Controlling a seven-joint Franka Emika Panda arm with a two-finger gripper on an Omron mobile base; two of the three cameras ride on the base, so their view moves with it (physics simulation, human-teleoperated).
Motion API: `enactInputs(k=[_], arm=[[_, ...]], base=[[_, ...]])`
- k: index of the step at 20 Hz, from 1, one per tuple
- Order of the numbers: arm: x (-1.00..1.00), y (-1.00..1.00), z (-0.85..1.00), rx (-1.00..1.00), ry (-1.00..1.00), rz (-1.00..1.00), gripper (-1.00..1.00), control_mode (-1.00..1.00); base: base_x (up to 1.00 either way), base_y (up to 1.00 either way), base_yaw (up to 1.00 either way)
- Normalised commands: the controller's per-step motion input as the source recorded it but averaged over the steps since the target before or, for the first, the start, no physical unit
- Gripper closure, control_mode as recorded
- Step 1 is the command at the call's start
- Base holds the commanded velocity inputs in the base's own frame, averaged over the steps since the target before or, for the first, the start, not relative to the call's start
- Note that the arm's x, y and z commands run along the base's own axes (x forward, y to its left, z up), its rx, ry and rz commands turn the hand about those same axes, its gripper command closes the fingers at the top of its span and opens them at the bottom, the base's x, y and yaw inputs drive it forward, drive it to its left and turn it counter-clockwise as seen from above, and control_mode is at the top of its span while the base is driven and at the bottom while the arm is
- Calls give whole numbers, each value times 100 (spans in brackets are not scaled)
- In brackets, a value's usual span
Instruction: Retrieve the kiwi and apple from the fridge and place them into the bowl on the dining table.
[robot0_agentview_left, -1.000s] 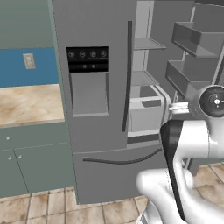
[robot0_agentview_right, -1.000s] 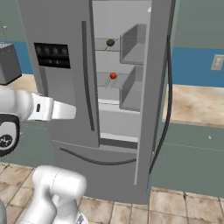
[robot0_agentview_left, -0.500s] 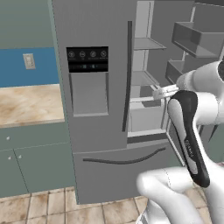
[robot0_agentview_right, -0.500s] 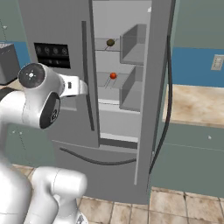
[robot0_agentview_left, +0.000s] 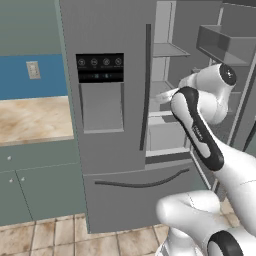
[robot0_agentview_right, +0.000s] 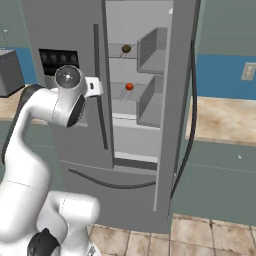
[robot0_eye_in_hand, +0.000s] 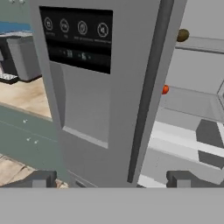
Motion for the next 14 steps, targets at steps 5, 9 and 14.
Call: enactInputs(k=[5,9,14], arm=[[84,7,-1,0,0,-18,-100,-100],[81,0,0,0,2,-22,-100,-100],[73,-1,0,0,0,-16,-100,-100]], base=[[0,0,0],[0,0,0],[0,0,0]])
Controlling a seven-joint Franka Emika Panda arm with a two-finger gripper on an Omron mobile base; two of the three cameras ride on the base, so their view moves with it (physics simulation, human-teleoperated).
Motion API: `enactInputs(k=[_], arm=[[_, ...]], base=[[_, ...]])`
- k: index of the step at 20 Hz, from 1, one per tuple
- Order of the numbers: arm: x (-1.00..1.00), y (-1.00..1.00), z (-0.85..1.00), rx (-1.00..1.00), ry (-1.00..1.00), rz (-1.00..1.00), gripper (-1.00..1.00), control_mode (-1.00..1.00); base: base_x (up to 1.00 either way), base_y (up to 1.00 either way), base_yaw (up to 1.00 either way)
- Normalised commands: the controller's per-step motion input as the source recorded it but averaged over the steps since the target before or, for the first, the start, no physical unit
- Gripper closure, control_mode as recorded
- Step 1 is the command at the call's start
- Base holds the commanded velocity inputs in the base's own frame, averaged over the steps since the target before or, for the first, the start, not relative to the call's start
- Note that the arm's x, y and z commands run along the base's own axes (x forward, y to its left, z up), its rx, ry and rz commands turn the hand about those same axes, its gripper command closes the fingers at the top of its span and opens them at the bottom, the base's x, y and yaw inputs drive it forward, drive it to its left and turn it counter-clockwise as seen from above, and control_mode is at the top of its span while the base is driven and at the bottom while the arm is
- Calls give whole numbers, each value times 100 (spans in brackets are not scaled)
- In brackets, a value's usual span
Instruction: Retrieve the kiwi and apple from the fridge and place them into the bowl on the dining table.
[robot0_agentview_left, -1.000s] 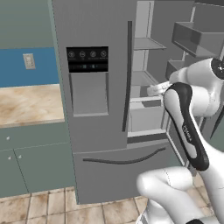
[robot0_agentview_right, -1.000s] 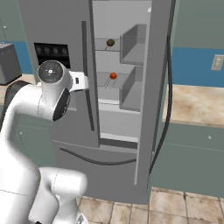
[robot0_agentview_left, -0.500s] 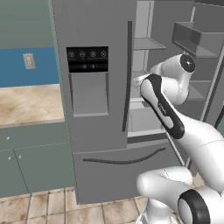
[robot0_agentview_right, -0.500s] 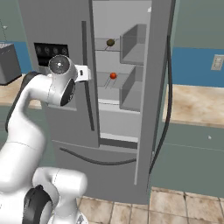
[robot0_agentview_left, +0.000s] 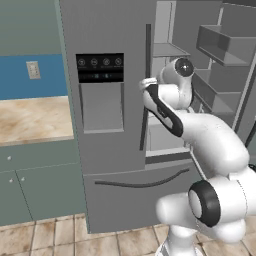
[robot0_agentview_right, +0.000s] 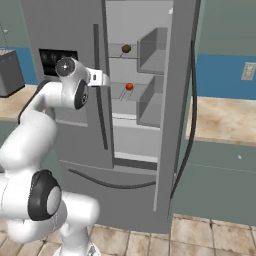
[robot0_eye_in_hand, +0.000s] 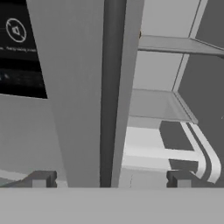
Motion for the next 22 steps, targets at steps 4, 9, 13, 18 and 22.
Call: enactInputs(k=[4,9,13,18,22], arm=[[84,0,-2,0,0,-1,-100,-100],[96,0,-8,2,0,2,-100,-100],[89,-2,-10,2,0,4,-100,-100],[74,0,-31,0,-1,1,-100,-100],[71,0,-31,0,-3,0,100,-100]], base=[[0,0,0],[0,0,0],[0,0,0],[0,0,0],[0,0,0]])
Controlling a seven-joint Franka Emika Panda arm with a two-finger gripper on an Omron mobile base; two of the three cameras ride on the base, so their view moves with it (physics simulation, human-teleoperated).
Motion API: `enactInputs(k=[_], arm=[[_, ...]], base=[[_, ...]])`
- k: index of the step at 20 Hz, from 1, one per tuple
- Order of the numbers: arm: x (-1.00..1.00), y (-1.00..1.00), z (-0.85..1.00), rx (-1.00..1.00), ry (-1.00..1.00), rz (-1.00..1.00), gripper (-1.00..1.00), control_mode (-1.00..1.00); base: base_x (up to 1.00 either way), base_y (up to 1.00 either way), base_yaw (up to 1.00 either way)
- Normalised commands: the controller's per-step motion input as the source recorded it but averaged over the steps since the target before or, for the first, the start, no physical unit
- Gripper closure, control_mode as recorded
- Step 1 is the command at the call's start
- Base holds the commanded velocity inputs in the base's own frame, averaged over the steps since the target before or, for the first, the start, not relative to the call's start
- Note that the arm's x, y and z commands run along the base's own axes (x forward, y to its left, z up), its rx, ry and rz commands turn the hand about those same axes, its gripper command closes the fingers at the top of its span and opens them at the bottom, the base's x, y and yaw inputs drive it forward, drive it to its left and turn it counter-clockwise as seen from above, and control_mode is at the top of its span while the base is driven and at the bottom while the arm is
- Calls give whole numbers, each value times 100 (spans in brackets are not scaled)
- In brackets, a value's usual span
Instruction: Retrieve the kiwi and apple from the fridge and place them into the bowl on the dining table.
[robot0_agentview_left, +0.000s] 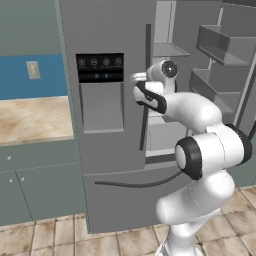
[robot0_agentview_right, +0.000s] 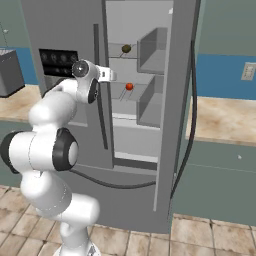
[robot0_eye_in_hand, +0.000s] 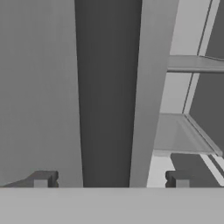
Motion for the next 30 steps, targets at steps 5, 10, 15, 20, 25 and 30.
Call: enactInputs(k=[5,10,15,20,25,30], arm=[[58,0,0,0,5,0,100,-100],[-44,4,11,0,26,0,100,-100],[-100,34,16,0,16,1,100,-100],[-100,68,0,0,1,5,100,-100],[-100,94,0,-5,-9,1,100,-100],[-100,100,-3,-17,-18,0,100,-100]], base=[[0,0,0],[0,0,0],[0,0,0],[0,0,0],[0,0,0],[0,0,0]])
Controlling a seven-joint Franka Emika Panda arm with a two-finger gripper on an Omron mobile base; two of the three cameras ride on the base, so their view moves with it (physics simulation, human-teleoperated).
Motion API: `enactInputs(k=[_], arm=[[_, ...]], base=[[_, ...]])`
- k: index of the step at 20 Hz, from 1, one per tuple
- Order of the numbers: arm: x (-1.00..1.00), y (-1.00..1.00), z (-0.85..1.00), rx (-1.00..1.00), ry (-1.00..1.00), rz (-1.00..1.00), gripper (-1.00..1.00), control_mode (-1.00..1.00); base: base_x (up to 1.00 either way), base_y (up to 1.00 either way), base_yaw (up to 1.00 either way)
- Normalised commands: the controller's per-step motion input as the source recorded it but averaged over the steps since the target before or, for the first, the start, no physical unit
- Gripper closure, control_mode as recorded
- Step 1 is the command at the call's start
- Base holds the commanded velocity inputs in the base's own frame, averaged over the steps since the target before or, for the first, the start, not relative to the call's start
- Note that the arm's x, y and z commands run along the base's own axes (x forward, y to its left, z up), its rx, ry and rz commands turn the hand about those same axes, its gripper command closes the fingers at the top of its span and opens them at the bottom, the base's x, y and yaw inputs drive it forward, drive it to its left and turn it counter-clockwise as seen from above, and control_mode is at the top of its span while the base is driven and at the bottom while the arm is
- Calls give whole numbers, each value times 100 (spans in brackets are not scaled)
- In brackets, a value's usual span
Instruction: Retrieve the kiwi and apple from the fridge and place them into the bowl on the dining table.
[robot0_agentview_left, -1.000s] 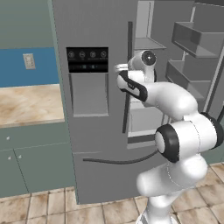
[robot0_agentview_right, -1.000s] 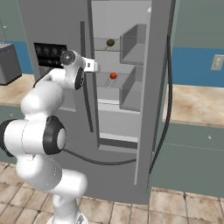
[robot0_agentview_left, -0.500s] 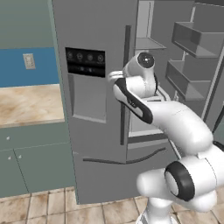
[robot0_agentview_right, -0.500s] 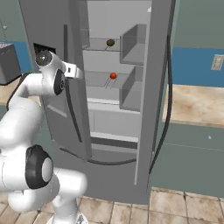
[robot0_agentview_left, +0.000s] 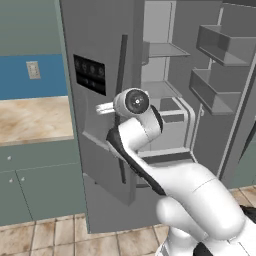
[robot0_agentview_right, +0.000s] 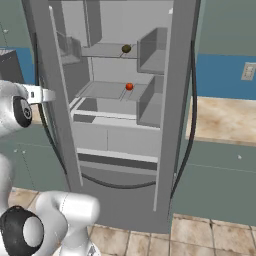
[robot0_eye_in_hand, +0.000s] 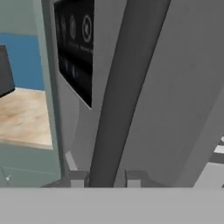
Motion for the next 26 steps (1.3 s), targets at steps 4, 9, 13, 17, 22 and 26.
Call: enactInputs(k=[4,9,13,17,22,26], arm=[[-100,86,5,-12,-10,0,100,-100],[-100,27,47,-5,-8,-1,100,-100],[-100,-23,97,0,-4,-5,100,-100],[-96,-26,96,0,0,-3,-100,-100],[-34,-71,29,2,11,-9,-100,-100],[0,-71,0,9,23,0,-100,-100]], base=[[0,0,0],[0,0,0],[0,0,0],[0,0,0],[0,0,0],[0,0,0]])
